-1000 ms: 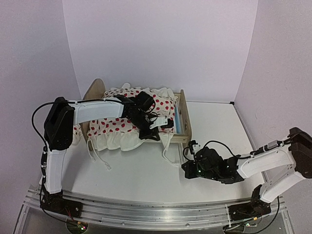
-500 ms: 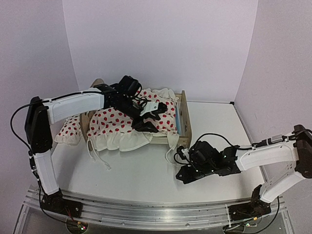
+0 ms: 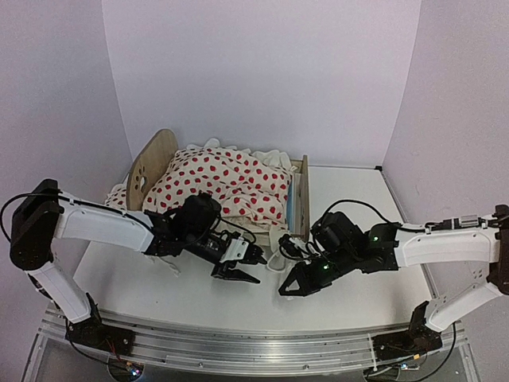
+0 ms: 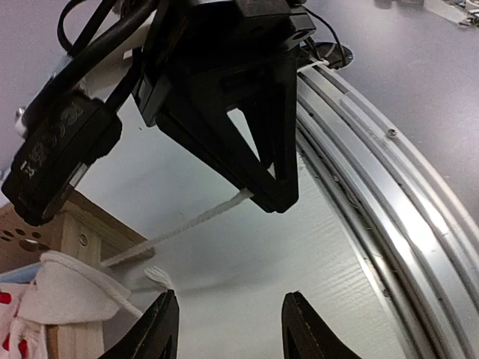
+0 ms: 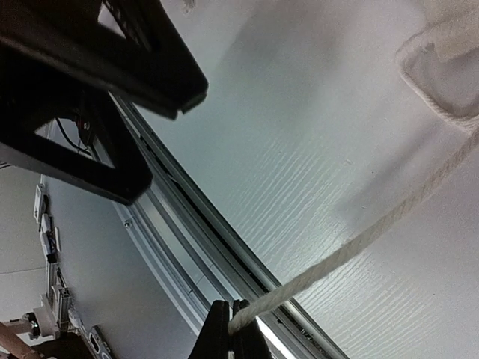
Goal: Set up the pet bed
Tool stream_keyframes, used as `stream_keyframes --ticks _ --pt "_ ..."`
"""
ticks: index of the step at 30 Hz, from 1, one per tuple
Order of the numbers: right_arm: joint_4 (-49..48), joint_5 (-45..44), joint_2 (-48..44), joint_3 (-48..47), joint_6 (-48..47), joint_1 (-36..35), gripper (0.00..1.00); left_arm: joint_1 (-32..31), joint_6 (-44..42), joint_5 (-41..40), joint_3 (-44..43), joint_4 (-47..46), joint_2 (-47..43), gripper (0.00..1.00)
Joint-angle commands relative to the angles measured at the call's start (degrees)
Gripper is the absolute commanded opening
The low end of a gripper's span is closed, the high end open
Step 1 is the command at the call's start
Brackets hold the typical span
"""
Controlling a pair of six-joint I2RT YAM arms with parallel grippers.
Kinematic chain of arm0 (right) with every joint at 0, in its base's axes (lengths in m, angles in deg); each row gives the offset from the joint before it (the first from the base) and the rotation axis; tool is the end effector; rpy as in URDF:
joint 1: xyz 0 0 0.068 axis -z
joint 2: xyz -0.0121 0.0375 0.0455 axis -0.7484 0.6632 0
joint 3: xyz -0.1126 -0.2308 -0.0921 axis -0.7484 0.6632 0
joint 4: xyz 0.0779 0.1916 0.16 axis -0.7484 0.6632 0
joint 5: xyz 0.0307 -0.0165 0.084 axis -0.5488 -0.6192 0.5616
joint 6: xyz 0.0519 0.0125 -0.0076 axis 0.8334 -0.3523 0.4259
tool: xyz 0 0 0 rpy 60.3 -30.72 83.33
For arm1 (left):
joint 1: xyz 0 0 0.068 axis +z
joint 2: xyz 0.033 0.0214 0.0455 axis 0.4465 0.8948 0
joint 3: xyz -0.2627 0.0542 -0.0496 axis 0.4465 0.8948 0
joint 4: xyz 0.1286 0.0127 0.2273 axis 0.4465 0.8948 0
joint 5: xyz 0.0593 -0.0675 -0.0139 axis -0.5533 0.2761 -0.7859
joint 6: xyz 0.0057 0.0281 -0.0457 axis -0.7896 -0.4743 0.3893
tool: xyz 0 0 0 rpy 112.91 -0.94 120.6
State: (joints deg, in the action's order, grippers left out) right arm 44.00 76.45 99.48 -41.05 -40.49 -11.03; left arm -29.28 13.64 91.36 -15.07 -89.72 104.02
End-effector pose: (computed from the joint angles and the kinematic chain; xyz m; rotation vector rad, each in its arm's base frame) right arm 0.1344 0.2489 0.2119 -0.7761 2.5216 1.0333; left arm 0.1744 -0.2977 0.2104 1.9064 1.0497 -0.8752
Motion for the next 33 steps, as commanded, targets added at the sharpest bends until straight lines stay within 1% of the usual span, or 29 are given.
stream_keyframes --ticks 1,3,5,7,8,11,13,16,18,22,23,26,31,33 --pt "0.24 1.13 -0.52 -0.81 9.33 2.05 0.0 -2.98 -0.74 -4.87 8.23 -33.28 1.26 0.47" --pt "-0.31 0.67 -0.88 0.09 14.1 3.28 0.0 -5.61 -2.03 -8.44 10.61 -41.23 3.06 0.48" --pt "-2.38 1.44 -0.94 0.82 16.75 3.49 0.0 -7.86 -5.13 -12.6 11.57 -47.31 5.24 0.48" --pt "-4.66 3.96 -1.0 1.08 16.42 3.49 0.0 -8.73 -6.81 -13.21 11.05 -48.37 8.01 0.48" --pt "-4.97 5.36 -1.18 1.15 15.06 3.48 0.0 -8.77 -6.19 -14.04 10.75 -49.07 9.33 0.49" --pt "-5.08 9.32 -1.62 2.64 12.18 3.54 0.0 -8.72 -4.97 -17.36 9.44 -51.75 12.34 0.54" --pt "-5.47 11.31 -1.15 3.42 12.1 3.59 0.0 -8.71 -5.11 -17.28 8.31 -52.08 13.49 0.56" --pt "-6.05 13.75 -0.43 2.83 11.29 3.62 0.0 -8.65 -5.67 -17.17 6.8 -51.49 16.06 0.54" --pt "-6.33 14.03 -0.46 2.37 10.4 3.63 0.0 -8.74 -6.2 -16.85 6.32 -51.82 16.99 0.51" --pt "-6.64 15.14 0.32 1.78 9.63 3.93 0.0 -8.78 -7.73 -12.91 6.43 -52.95 17.37 0.48" --pt "-6.76 15.85 0.78 1.56 9.59 4.01 0.0 -8.82 -7.67 -12.46 5.93 -52.87 17.88 0.46" --pt "-7.02 16.72 1.16 1.02 9.39 4.32 0.0 -8.75 -7.51 -12.16 4.24 -52.53 19.12 0.35" --pt "-7.52 17.11 1.08 0.77 9.73 5.22 0.0 -8.76 -6.93 -10.06 2.8 -52.11 20.34 0.14" --pt "-7.79 17.26 1.06 0.42 9.87 5.64 0.0 -8.78 -6.42 -9.54 2.69 -51.93 20.53 0.03"
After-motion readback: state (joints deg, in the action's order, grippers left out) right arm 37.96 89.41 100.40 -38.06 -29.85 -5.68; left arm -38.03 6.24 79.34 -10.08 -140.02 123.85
